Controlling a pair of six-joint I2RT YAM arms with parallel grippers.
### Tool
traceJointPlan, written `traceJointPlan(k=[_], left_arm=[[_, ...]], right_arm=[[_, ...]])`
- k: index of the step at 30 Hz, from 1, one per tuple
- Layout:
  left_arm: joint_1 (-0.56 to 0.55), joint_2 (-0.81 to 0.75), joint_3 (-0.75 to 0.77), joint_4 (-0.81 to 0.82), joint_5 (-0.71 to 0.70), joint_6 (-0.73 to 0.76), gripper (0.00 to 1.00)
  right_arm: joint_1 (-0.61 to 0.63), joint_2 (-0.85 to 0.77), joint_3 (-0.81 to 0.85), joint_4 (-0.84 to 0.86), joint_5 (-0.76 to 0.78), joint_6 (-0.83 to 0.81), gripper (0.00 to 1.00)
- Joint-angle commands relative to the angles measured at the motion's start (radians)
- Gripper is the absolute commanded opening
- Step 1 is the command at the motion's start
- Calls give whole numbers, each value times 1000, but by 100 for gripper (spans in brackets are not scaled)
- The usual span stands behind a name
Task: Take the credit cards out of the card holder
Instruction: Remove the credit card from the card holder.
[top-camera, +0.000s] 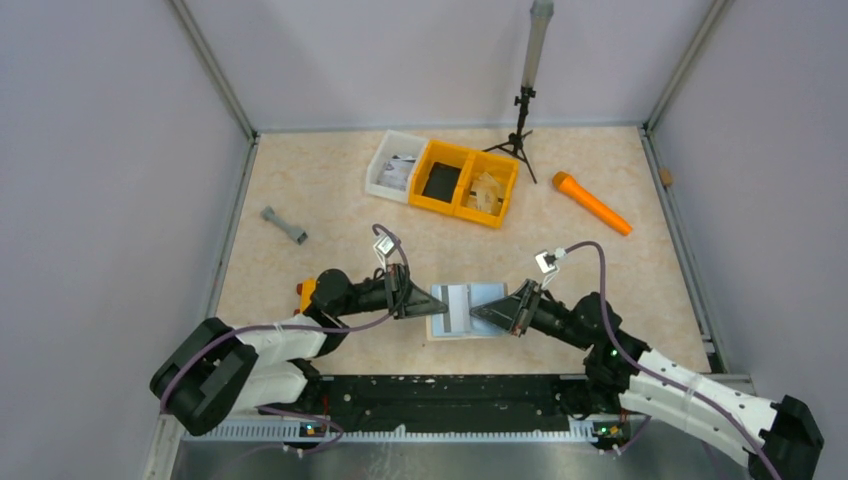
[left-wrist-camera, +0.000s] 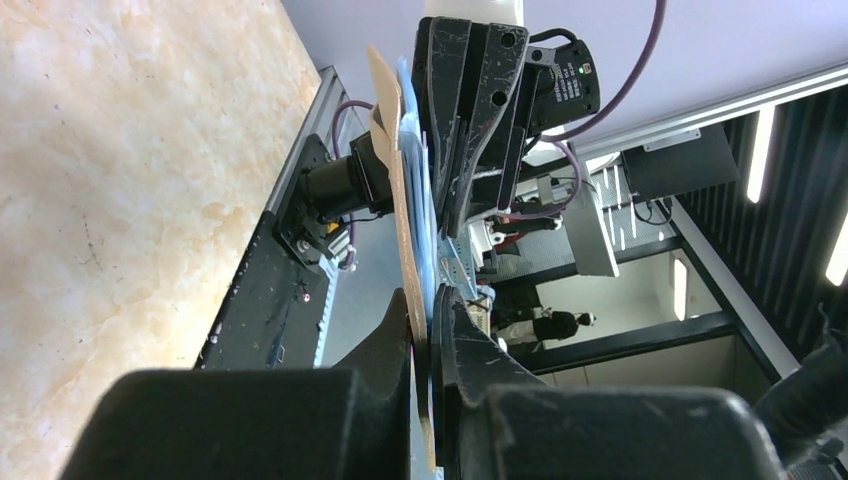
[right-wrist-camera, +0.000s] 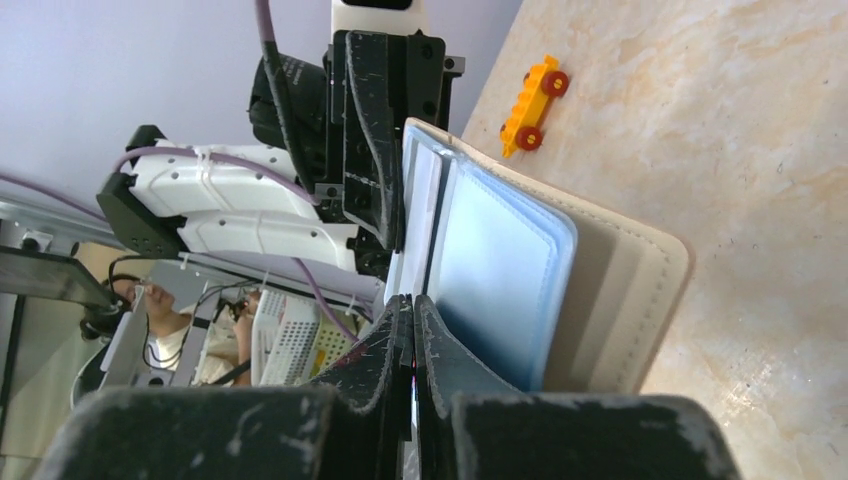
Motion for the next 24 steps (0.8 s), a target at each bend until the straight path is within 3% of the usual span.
traceJointPlan(k=[1,5,8,11,21,24], left_arm=[[10,-31,-2,75,30,-12,3],[10,-30,5,73,33,-14,1],[10,-28,5,87,39,-19,0],[9,-27,0,118,44,-28,0],[7,-18,-2,112,54,-18,0],[4,-13,1,113,58,-15,0]], right_arm=[[-16,-57,-9,-58,52,-16,0],[-16,-40,-9,-40,38,-8,0],[-16,13,2,-3,10,-1,24],[-17,80,23,20,-16,3,33],[-17,179,27,176,-65,41,34],[-17,182,29,189,-62,45,28]])
